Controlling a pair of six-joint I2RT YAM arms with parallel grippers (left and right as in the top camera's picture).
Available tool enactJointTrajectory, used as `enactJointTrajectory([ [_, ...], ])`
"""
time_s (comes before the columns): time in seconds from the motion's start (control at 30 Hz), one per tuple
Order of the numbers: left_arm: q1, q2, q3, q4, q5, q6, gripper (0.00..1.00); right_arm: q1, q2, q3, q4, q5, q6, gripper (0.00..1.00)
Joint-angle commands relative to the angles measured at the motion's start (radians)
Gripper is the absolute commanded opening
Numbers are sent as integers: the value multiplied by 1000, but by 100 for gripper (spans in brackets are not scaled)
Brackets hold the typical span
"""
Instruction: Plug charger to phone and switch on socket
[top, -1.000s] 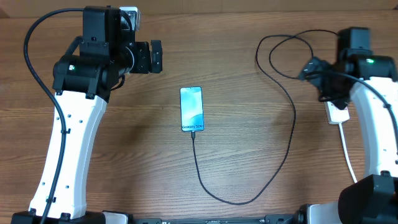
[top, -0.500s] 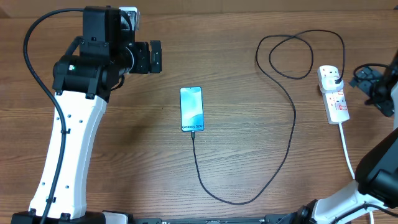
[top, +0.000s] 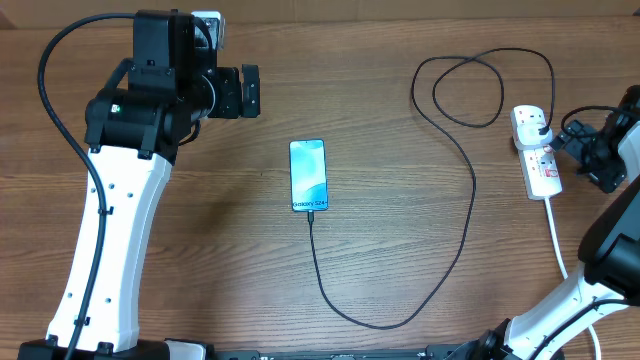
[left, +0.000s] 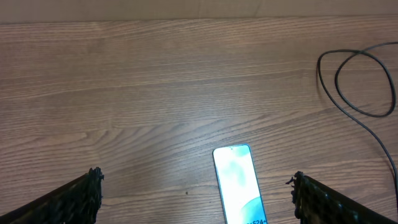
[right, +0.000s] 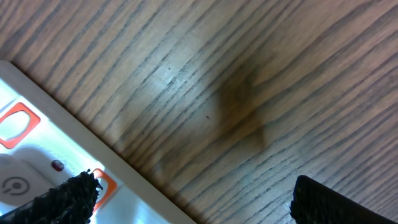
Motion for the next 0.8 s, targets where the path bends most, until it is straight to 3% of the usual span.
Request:
enactJointTrajectory([
  [0.0,4,7,7,3,-7,12,100,-2,13,3,12,-20,3,100],
  [0.77,3,14,7,3,-7,12,100,-2,29,3,-30,-84,2,100],
])
